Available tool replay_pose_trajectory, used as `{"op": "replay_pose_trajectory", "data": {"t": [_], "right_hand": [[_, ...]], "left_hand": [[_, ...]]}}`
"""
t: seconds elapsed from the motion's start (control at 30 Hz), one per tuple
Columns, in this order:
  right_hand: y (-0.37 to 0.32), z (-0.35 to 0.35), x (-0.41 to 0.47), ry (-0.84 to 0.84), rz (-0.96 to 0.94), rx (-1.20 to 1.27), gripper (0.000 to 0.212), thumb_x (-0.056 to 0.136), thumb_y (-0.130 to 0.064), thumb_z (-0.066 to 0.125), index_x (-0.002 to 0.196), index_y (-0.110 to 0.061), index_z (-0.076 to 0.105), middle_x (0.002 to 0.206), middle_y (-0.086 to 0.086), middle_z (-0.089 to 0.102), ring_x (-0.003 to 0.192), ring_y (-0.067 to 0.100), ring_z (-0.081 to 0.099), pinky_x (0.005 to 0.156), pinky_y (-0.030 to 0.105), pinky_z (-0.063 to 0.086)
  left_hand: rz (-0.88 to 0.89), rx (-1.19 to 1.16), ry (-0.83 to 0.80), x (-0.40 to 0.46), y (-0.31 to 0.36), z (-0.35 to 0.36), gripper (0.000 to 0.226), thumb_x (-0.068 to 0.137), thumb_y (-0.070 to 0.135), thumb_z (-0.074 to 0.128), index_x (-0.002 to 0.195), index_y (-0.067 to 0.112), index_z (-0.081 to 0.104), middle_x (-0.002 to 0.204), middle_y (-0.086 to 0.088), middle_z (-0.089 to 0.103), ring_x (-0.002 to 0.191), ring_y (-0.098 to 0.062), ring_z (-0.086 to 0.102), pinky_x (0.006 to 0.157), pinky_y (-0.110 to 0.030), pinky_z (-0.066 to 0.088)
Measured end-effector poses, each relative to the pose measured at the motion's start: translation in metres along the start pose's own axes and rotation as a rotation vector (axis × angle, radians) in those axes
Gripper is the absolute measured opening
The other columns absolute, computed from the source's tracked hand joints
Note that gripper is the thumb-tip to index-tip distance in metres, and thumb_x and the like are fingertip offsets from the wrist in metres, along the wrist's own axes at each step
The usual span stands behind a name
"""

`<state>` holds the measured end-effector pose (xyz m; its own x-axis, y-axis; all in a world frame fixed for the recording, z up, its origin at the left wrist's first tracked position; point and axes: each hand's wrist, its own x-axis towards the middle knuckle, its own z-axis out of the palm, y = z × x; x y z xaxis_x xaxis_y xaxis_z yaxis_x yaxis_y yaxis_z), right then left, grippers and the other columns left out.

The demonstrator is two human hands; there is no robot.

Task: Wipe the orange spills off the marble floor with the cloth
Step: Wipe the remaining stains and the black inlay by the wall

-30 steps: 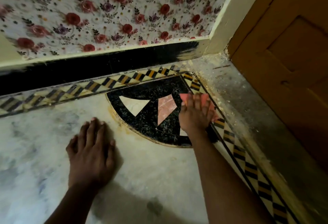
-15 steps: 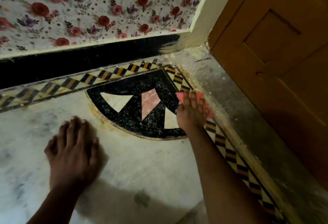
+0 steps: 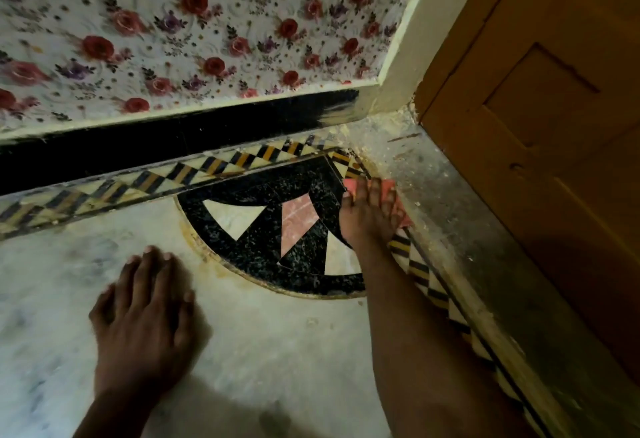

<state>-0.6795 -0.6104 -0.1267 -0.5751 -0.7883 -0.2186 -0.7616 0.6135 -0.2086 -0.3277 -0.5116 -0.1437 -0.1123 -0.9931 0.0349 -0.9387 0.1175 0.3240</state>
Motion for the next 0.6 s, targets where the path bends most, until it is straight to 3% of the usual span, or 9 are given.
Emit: {"op": "replay_pose_trajectory", "data": {"t": [0.17, 0.33, 0.43, 0.5, 0.6], "right_hand": [[-0.030, 0.003, 0.009, -0.096, -0.233, -0.053, 0.065, 0.112, -0.054, 0.024, 0.169, -0.038, -0.001, 0.179, -0.010, -0.010, 0.165, 0.029, -0.011, 0.130, 0.055, -0.002], [-0.043, 0.030, -0.041, -0.052, -0.839, -0.149, 0.066, 0.104, -0.055, 0.018, 0.168, -0.041, 0.017, 0.177, -0.014, 0.008, 0.166, 0.022, 0.002, 0.129, 0.051, 0.008], [-0.047, 0.023, -0.021, -0.076, -1.068, -0.186, 0.057, 0.109, -0.046, 0.028, 0.166, -0.040, 0.029, 0.177, -0.008, 0.019, 0.165, 0.022, 0.013, 0.122, 0.046, 0.017], [-0.053, 0.015, 0.030, -0.033, -0.872, -0.205, 0.057, 0.107, -0.042, 0.035, 0.164, -0.041, 0.029, 0.178, 0.000, 0.017, 0.164, 0.029, 0.013, 0.126, 0.056, 0.017], [-0.074, -0.006, 0.086, -0.075, -0.231, -0.049, 0.066, 0.106, -0.043, 0.042, 0.167, -0.040, 0.015, 0.180, 0.000, 0.001, 0.165, 0.033, 0.000, 0.131, 0.061, 0.008]], "left_hand": [[-0.017, 0.007, 0.006, 0.002, 0.003, -0.002, 0.072, 0.100, 0.052, 0.027, 0.163, 0.018, 0.034, 0.175, -0.007, 0.023, 0.161, -0.029, 0.022, 0.122, -0.053, 0.020], [-0.032, 0.042, -0.016, 0.001, 0.001, 0.000, 0.072, 0.102, 0.052, 0.024, 0.165, 0.019, 0.032, 0.177, -0.005, 0.017, 0.162, -0.025, 0.018, 0.124, -0.051, 0.019], [-0.042, 0.035, -0.009, 0.002, 0.004, 0.000, 0.070, 0.102, 0.051, 0.024, 0.164, 0.020, 0.034, 0.177, -0.003, 0.016, 0.163, -0.022, 0.015, 0.125, -0.049, 0.017], [-0.059, 0.032, -0.018, 0.004, 0.006, 0.000, 0.070, 0.102, 0.051, 0.024, 0.165, 0.022, 0.032, 0.177, -0.001, 0.015, 0.163, -0.019, 0.012, 0.126, -0.048, 0.016], [-0.102, 0.009, 0.000, 0.006, 0.012, -0.004, 0.070, 0.099, 0.050, 0.025, 0.163, 0.024, 0.038, 0.176, 0.000, 0.021, 0.162, -0.021, 0.019, 0.125, -0.049, 0.020]]}}
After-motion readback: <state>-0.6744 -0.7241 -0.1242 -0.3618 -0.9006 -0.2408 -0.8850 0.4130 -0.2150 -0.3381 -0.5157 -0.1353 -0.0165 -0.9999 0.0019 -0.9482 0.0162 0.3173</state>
